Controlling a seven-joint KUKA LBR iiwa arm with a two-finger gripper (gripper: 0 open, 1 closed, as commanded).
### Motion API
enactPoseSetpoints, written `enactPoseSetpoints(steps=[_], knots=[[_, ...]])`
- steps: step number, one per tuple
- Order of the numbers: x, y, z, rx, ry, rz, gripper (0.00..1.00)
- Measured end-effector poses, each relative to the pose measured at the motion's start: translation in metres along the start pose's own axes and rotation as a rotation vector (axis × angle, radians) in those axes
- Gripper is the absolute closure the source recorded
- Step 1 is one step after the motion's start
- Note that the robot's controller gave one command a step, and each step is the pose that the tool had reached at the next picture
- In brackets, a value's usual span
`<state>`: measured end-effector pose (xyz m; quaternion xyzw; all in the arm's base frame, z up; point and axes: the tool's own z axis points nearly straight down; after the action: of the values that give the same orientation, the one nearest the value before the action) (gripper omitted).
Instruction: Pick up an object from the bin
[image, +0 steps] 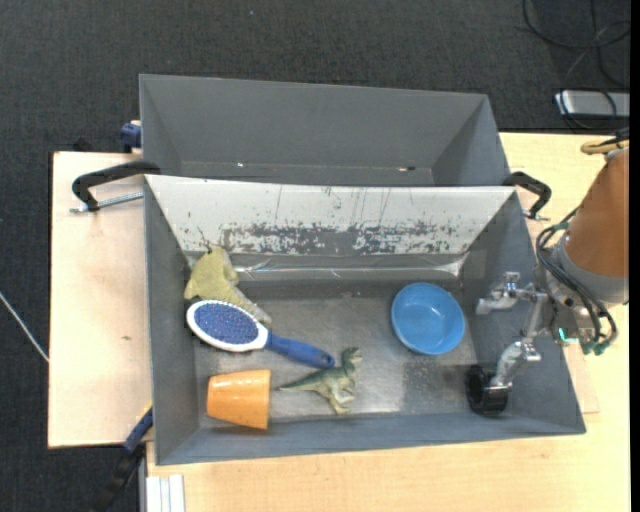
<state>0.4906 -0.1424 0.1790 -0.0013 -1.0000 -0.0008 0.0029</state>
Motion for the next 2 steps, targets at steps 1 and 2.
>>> enactPoseSetpoints(steps=[1,2], knots=[[-0.045,0.080,0.109,0.000,-0.014,0.071,0.00],[-0.050,0.099,0.077,-0.001,-0.013,0.273,0.00]])
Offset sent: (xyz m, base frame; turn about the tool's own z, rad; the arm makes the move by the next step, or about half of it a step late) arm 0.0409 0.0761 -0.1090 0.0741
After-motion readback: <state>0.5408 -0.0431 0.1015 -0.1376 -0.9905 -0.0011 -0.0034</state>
